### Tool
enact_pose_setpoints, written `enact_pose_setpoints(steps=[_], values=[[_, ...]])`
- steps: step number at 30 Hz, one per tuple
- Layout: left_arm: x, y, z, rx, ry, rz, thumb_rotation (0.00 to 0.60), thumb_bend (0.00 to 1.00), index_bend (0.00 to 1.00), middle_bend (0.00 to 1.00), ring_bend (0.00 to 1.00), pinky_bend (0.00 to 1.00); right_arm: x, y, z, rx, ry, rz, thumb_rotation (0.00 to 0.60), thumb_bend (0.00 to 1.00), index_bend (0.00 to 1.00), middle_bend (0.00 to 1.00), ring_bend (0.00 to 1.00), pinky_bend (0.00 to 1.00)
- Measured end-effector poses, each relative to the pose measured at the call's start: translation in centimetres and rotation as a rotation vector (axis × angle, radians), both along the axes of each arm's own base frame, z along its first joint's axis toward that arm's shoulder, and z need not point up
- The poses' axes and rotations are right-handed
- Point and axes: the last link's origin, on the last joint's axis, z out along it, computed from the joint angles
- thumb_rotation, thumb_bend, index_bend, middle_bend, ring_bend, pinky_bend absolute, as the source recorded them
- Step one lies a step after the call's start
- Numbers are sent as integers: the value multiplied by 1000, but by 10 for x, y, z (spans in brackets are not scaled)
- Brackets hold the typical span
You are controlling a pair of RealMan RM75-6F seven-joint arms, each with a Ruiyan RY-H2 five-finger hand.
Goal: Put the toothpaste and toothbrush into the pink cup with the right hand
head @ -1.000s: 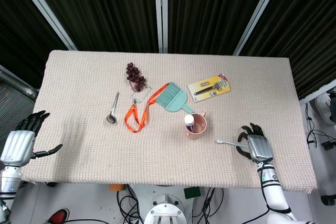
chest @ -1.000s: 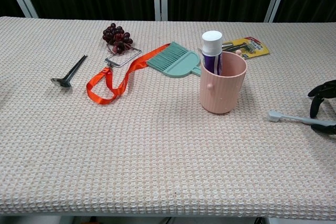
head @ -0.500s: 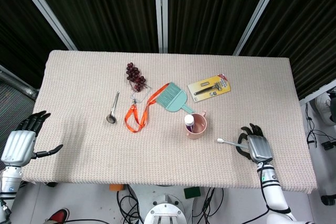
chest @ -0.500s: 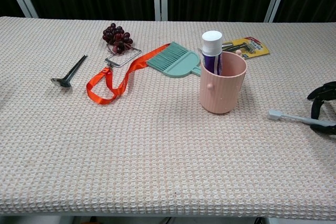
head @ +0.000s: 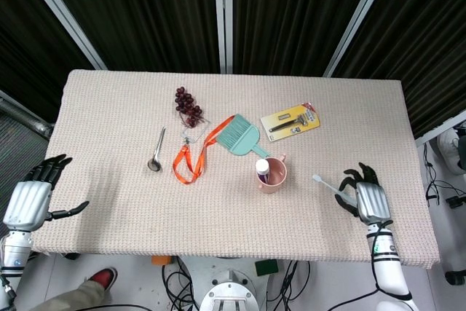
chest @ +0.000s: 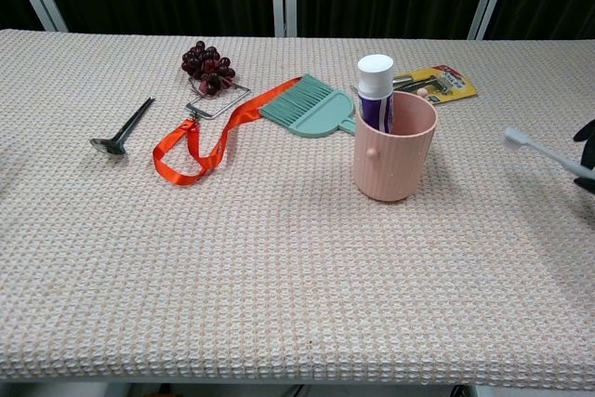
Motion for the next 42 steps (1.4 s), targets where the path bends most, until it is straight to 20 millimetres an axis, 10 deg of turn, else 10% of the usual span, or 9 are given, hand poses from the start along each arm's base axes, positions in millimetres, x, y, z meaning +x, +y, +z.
enact_pose_setpoints(steps=[14, 25, 42], values=[[2, 1, 0, -5, 6, -2, 293, 75, 121, 89, 96, 209, 66, -42, 37, -168, -336, 301, 600, 778, 758, 303, 0, 0], [-3, 1, 0, -2, 23, 13, 256, 75, 121, 89, 96, 209, 106, -88, -26, -169, -693, 445, 600, 778, 777, 317, 0, 0], [-7, 2, 0, -5, 16, 9, 255, 76, 124, 89, 96, 209, 121, -92, -79, -17, -935, 388, 600, 770, 794, 331, 0, 0]])
